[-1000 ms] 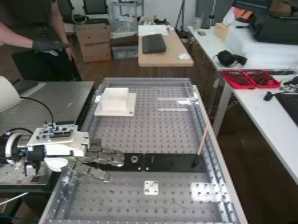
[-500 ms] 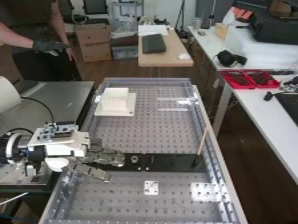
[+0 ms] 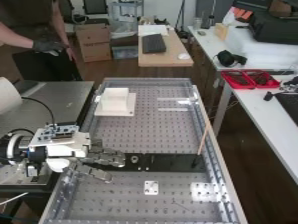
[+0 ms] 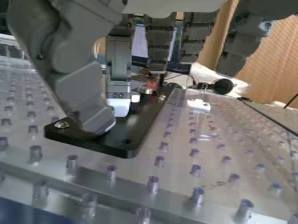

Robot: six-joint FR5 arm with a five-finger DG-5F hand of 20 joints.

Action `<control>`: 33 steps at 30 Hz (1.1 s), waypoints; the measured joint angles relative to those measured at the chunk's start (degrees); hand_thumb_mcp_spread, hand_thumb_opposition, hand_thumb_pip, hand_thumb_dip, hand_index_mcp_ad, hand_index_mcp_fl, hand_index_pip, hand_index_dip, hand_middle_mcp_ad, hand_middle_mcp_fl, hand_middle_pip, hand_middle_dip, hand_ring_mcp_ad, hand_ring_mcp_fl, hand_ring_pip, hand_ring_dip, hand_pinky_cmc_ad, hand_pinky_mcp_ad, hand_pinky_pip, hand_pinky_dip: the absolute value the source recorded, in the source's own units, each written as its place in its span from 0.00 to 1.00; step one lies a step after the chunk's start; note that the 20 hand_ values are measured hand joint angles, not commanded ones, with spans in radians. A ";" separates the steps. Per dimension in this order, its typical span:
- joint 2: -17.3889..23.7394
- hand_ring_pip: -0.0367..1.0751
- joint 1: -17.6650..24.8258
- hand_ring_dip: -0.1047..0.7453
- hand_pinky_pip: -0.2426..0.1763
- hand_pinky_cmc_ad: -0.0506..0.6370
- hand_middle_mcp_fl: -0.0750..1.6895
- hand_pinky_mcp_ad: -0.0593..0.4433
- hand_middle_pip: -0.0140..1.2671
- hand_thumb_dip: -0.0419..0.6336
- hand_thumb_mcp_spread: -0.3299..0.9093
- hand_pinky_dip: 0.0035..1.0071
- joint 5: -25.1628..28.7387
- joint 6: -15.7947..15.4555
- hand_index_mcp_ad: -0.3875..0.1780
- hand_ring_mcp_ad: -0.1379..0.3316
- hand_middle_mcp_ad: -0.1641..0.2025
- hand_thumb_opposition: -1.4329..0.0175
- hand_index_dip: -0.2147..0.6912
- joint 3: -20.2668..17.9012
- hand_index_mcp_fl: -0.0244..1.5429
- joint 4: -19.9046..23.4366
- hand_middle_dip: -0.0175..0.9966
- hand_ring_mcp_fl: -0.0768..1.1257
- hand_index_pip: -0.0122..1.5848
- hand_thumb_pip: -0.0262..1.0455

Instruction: Grab the smaller nut and place it in the white container

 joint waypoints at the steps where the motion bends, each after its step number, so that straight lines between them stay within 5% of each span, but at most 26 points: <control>1: 0.00 0.11 -0.01 0.28 0.59 0.55 0.08 0.67 0.10 0.38 0.60 0.18 -0.02 0.01 0.42 0.52 0.59 0.42 0.41 -0.01 0.04 -0.02 0.25 0.06 0.98 0.75; 33: -0.13 0.11 -0.49 0.28 0.59 0.55 0.08 0.67 0.10 0.38 0.60 0.18 -0.52 0.95 0.45 0.52 0.59 0.41 0.36 -0.16 0.11 0.50 0.25 0.06 0.97 0.76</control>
